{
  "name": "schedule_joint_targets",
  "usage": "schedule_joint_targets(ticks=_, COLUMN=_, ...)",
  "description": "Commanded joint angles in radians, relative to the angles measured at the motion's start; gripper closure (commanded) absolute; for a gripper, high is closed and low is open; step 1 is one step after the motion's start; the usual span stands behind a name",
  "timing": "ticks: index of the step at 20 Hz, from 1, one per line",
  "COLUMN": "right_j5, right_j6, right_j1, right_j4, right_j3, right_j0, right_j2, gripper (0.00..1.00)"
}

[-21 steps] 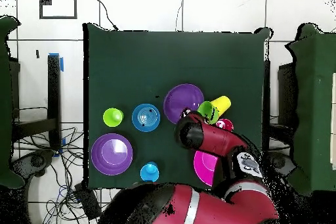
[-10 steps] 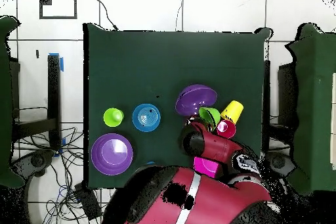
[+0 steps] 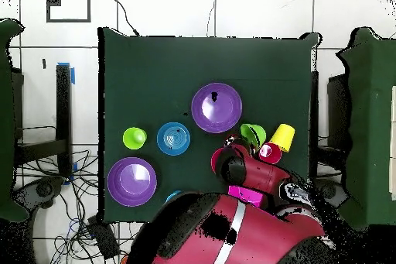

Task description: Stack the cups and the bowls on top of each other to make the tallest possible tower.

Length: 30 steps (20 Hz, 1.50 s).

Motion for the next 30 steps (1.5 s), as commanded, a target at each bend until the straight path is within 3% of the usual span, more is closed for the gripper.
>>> schedule_joint_targets(ticks=1, right_j5=-0.122, right_j6=0.107, right_j1=0.359, right_j4=-0.013, right_j3=-0.245, right_j0=-0.068, right_j2=0.123, gripper=1.00)
schedule_joint_targets(ticks=5, right_j5=-0.154, right_j6=0.105, right_j1=0.418, right_j4=-0.034, right_j3=-0.301, right_j0=-0.095, right_j2=0.160, gripper=1.00)
schedule_joint_targets(ticks=12, right_j5=-0.190, right_j6=0.121, right_j1=0.424, right_j4=-0.006, right_j3=-0.293, right_j0=-0.061, right_j2=0.133, gripper=1.00)
schedule_joint_targets(ticks=30, right_j5=-0.193, right_j6=0.108, right_j1=0.424, right_j4=0.005, right_j3=-0.289, right_j0=-0.067, right_j2=0.141, gripper=1.00)
